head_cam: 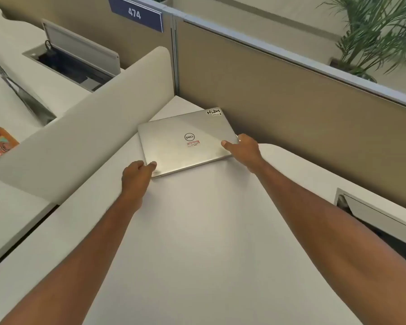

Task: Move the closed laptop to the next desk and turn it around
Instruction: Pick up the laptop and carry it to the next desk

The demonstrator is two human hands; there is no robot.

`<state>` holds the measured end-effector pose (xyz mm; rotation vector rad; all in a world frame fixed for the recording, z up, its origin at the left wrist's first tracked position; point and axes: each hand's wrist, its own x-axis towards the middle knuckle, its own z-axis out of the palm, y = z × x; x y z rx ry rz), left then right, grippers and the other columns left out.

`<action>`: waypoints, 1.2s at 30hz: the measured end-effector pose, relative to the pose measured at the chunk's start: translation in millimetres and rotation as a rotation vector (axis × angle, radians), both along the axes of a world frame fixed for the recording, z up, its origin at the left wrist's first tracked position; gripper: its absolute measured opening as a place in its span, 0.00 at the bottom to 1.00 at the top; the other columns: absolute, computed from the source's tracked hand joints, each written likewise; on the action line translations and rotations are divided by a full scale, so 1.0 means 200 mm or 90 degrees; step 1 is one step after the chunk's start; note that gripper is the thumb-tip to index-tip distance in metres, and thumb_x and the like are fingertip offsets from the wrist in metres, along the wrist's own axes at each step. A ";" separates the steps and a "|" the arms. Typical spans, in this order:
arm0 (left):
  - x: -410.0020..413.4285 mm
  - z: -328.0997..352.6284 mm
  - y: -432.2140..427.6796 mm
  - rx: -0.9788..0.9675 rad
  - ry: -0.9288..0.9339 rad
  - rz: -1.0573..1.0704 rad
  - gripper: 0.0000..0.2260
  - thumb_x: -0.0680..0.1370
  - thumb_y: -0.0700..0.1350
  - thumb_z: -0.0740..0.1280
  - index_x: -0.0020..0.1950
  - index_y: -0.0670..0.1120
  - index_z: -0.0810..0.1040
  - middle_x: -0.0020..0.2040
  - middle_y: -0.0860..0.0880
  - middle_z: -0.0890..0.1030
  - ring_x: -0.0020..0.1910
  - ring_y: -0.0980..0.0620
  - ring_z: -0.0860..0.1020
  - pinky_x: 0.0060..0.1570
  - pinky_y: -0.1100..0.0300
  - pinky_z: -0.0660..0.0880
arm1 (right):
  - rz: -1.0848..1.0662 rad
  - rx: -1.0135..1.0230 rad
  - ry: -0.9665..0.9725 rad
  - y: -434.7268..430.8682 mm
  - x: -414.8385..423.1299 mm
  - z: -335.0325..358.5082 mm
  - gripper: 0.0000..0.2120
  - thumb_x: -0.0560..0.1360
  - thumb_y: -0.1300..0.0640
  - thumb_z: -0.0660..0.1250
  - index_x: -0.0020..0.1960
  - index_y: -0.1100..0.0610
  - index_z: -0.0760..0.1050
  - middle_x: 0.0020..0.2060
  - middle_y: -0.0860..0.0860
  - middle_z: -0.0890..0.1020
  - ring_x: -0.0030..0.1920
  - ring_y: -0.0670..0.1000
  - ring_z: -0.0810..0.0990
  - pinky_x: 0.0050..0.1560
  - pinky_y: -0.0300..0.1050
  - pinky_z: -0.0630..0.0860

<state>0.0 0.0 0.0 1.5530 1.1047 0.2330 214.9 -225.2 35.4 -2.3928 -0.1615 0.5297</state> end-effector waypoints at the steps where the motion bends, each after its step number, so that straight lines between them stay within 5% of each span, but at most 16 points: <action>1: 0.02 0.00 0.01 0.002 -0.004 0.000 0.12 0.82 0.51 0.71 0.43 0.50 0.71 0.43 0.48 0.68 0.49 0.48 0.66 0.38 0.54 0.59 | -0.017 0.017 0.004 0.01 0.02 -0.02 0.24 0.75 0.38 0.73 0.57 0.58 0.79 0.60 0.55 0.84 0.65 0.61 0.82 0.66 0.60 0.79; 3: 0.07 -0.02 0.03 0.002 0.003 0.010 0.11 0.82 0.50 0.70 0.46 0.46 0.72 0.44 0.45 0.67 0.46 0.46 0.65 0.39 0.53 0.59 | -0.043 0.028 0.004 0.02 0.05 -0.03 0.21 0.75 0.39 0.72 0.52 0.57 0.78 0.58 0.56 0.84 0.65 0.62 0.82 0.65 0.60 0.80; 8: 0.14 -0.05 0.05 -0.041 0.008 0.052 0.18 0.82 0.47 0.71 0.38 0.49 0.66 0.39 0.49 0.65 0.42 0.46 0.63 0.40 0.53 0.59 | -0.093 0.021 0.050 0.07 0.15 -0.09 0.23 0.77 0.42 0.69 0.60 0.60 0.80 0.60 0.55 0.83 0.66 0.62 0.79 0.67 0.54 0.78; 11: 0.13 -0.09 0.09 -0.064 0.008 0.071 0.13 0.81 0.44 0.72 0.38 0.50 0.74 0.41 0.49 0.73 0.43 0.46 0.68 0.44 0.54 0.65 | -0.132 0.037 0.066 0.07 0.23 -0.12 0.08 0.77 0.52 0.68 0.45 0.57 0.77 0.46 0.53 0.80 0.52 0.59 0.79 0.49 0.45 0.76; 14: 0.12 -0.10 0.12 -0.077 0.009 0.085 0.08 0.79 0.38 0.70 0.42 0.47 0.81 0.44 0.49 0.80 0.45 0.46 0.73 0.48 0.56 0.70 | -0.147 0.041 0.083 0.05 0.29 -0.13 0.08 0.76 0.61 0.67 0.38 0.57 0.74 0.40 0.52 0.77 0.41 0.56 0.74 0.35 0.39 0.68; 16: 0.13 -0.12 0.14 -0.090 0.001 0.076 0.09 0.76 0.32 0.66 0.46 0.46 0.79 0.46 0.46 0.76 0.48 0.47 0.70 0.53 0.54 0.67 | -0.151 0.047 0.098 0.04 0.31 -0.14 0.03 0.75 0.62 0.69 0.46 0.61 0.81 0.44 0.54 0.80 0.39 0.53 0.75 0.36 0.39 0.70; 20: 0.13 -0.12 0.16 -0.138 -0.027 0.092 0.16 0.78 0.27 0.65 0.43 0.47 0.82 0.49 0.46 0.82 0.47 0.46 0.76 0.55 0.55 0.74 | -0.145 0.081 0.143 0.01 0.31 -0.14 0.13 0.76 0.64 0.72 0.59 0.68 0.83 0.48 0.56 0.82 0.46 0.55 0.79 0.45 0.45 0.76; 25: 0.09 -0.11 0.19 -0.201 -0.085 0.120 0.19 0.81 0.25 0.66 0.70 0.37 0.82 0.57 0.43 0.86 0.54 0.48 0.84 0.60 0.58 0.80 | -0.145 0.129 0.174 -0.04 0.27 -0.12 0.14 0.78 0.69 0.70 0.63 0.72 0.81 0.47 0.57 0.78 0.46 0.55 0.75 0.35 0.41 0.70; 30: -0.01 -0.08 0.19 -0.250 -0.105 0.082 0.22 0.81 0.24 0.65 0.73 0.37 0.81 0.43 0.54 0.90 0.43 0.59 0.87 0.48 0.64 0.81 | -0.179 0.192 0.212 -0.13 0.15 -0.10 0.11 0.79 0.68 0.71 0.61 0.65 0.84 0.49 0.55 0.82 0.41 0.51 0.78 0.29 0.35 0.70; 32: -0.06 -0.07 0.17 -0.258 -0.110 0.060 0.23 0.81 0.24 0.64 0.74 0.37 0.80 0.45 0.55 0.91 0.43 0.59 0.89 0.49 0.63 0.81 | -0.196 0.217 0.216 -0.18 0.09 -0.11 0.11 0.80 0.68 0.72 0.61 0.63 0.85 0.52 0.56 0.84 0.46 0.52 0.80 0.36 0.37 0.75; 36: -0.17 -0.05 0.07 -0.279 -0.147 0.040 0.24 0.81 0.24 0.64 0.77 0.36 0.77 0.49 0.53 0.92 0.44 0.61 0.89 0.45 0.67 0.84 | -0.241 0.261 0.217 -0.31 -0.02 -0.11 0.10 0.79 0.69 0.72 0.57 0.59 0.86 0.60 0.58 0.87 0.55 0.54 0.83 0.68 0.51 0.82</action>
